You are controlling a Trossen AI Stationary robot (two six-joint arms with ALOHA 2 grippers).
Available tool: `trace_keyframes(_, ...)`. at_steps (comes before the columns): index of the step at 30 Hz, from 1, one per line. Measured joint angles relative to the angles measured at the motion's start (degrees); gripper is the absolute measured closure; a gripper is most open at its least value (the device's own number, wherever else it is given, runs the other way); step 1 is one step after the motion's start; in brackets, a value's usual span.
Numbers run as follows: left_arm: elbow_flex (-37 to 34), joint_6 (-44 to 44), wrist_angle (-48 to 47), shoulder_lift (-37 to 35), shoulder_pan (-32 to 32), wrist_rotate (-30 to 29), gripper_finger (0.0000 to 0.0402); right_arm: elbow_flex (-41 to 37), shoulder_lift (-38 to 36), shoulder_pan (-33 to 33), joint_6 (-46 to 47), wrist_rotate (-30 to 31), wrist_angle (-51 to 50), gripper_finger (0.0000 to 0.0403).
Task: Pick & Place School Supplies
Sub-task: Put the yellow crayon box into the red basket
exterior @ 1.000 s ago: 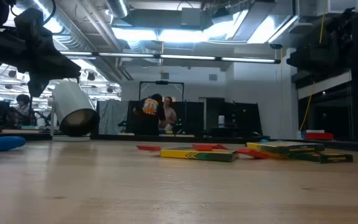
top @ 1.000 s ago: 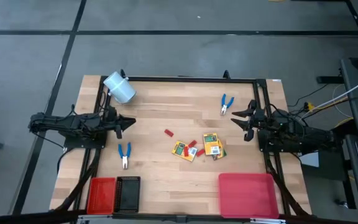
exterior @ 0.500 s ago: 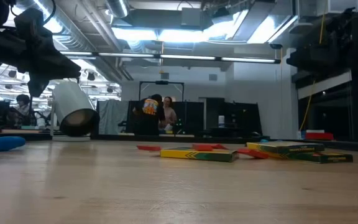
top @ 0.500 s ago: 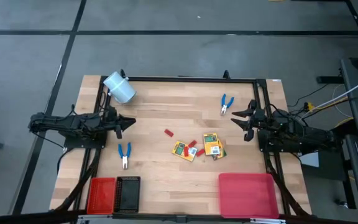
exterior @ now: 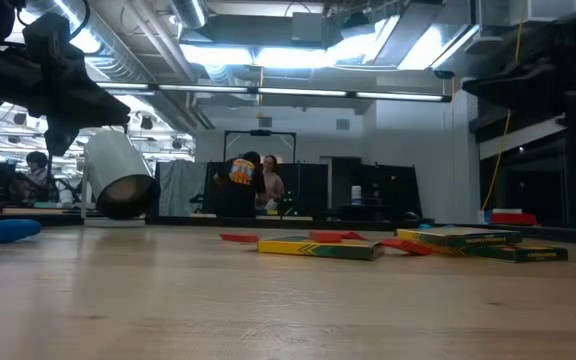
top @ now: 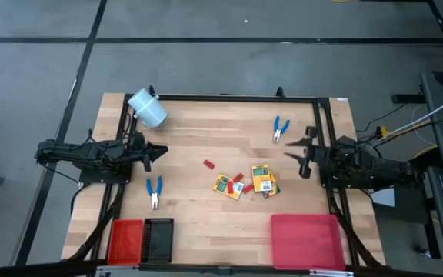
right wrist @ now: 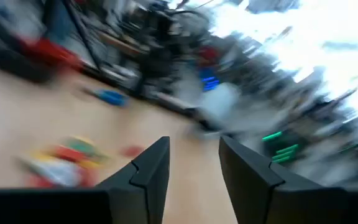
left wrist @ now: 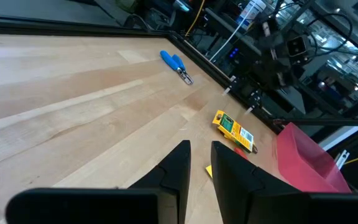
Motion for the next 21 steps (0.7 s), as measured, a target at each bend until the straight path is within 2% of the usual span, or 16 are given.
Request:
trace_keyframes(5, 0.0, 0.0, 0.0, 0.0, 0.0, 0.0, 0.0343, 0.1, 0.8, 0.4, 39.4, 0.1, 2.1, 0.0260)
trace_keyframes(11, 0.0, 0.0, 0.0, 0.0, 0.0, 0.0, 0.0343, 0.1, 0.8, 0.4, 74.2, 11.8, 2.8, 0.0260)
trace_keyframes(16, 0.0, 0.0, 0.0, 0.0, 0.0, 0.0, 0.0343, 0.1, 0.8, 0.4, 83.8, 18.8, 3.0, 0.0260)
trace_keyframes(19, 0.0, 0.0, 0.0, 0.0, 0.0, -0.2, 0.0343, 0.1, 0.8, 0.4, 85.0, 20.8, 3.7, 0.0260)
trace_keyframes(21, 0.0, 0.4, 0.0, 0.0, 0.0, -3.2, 0.0343, 0.1, 0.8, 0.4, 84.6, 22.9, 3.8, 0.0260)
